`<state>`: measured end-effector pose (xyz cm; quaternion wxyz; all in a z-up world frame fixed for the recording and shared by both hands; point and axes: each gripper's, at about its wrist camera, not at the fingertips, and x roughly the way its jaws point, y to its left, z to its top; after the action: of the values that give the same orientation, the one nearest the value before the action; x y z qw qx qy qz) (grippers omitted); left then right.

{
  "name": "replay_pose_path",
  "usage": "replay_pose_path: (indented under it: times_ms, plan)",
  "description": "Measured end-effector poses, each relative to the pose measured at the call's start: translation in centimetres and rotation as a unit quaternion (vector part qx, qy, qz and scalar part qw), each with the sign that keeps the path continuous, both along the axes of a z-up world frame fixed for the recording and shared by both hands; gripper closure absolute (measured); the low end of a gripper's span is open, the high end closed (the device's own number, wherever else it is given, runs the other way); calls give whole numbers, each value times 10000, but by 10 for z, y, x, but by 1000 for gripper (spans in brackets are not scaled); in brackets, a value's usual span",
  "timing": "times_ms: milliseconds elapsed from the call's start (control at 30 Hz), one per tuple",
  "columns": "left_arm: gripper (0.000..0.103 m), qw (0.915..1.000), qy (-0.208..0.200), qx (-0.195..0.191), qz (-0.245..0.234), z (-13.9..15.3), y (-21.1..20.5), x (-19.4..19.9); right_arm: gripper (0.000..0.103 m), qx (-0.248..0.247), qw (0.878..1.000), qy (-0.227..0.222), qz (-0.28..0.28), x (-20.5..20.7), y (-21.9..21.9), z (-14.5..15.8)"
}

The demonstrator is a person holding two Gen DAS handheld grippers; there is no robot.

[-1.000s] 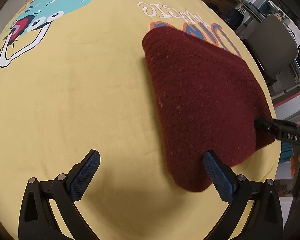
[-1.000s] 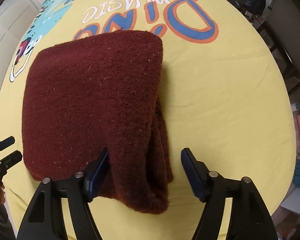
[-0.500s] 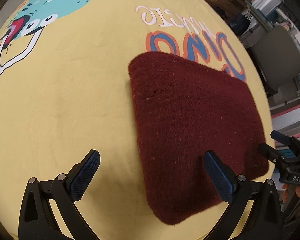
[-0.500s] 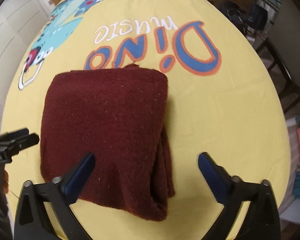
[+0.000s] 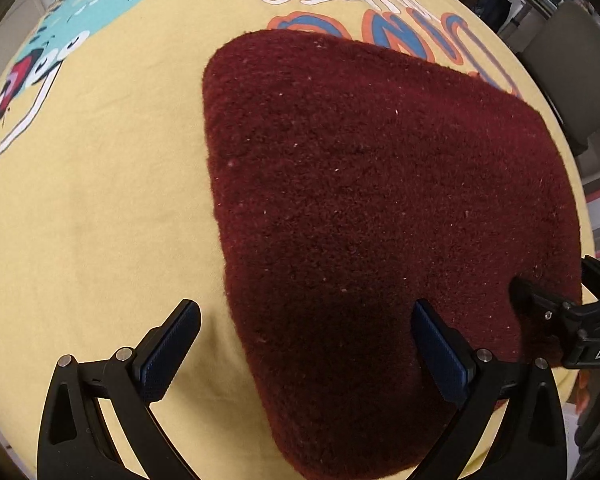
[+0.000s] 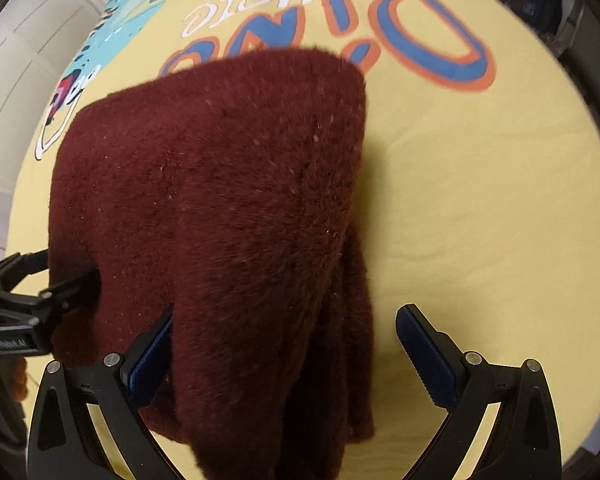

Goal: Fold small clothes

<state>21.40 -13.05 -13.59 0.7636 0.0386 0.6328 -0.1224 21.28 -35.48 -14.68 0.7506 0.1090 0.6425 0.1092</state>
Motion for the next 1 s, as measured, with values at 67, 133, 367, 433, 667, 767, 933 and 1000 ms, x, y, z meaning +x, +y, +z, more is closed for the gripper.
replay_pose_path:
  times_ms: [67, 133, 367, 433, 667, 767, 933, 1000]
  plan:
    - [0, 10000, -7, 51, 10, -1, 0, -1, 1, 141, 9998, 96, -98, 2, -3, -6]
    - [0, 10000, -6, 88, 5, -2, 1, -3, 1, 303, 9994, 127, -145, 2, -4, -11]
    - [0, 10000, 66, 19, -25, -8, 9, -8, 1, 401, 9991, 136, -53, -3, -2, -12]
    - [2, 10000, 66, -19, -39, -8, 12, -10, 3, 418, 9989, 208, -41, -2, 1, -11]
    - [30, 9995, 37, -224, -240, -5, 10, -18, 33, 463, 9988, 164, 72, -2, 17, 0]
    - [38, 9990, 80, -312, -295, -3, 14, -18, 44, 438, 9988, 196, 3, -3, 22, 3]
    - [53, 9980, -62, -274, -568, 2, 15, -23, 58, 181, 9998, 87, 25, 3, 44, 10]
    - [58, 9973, -88, -341, -638, 7, 20, -22, 62, 145, 9999, 14, 31, 0, 45, 14]
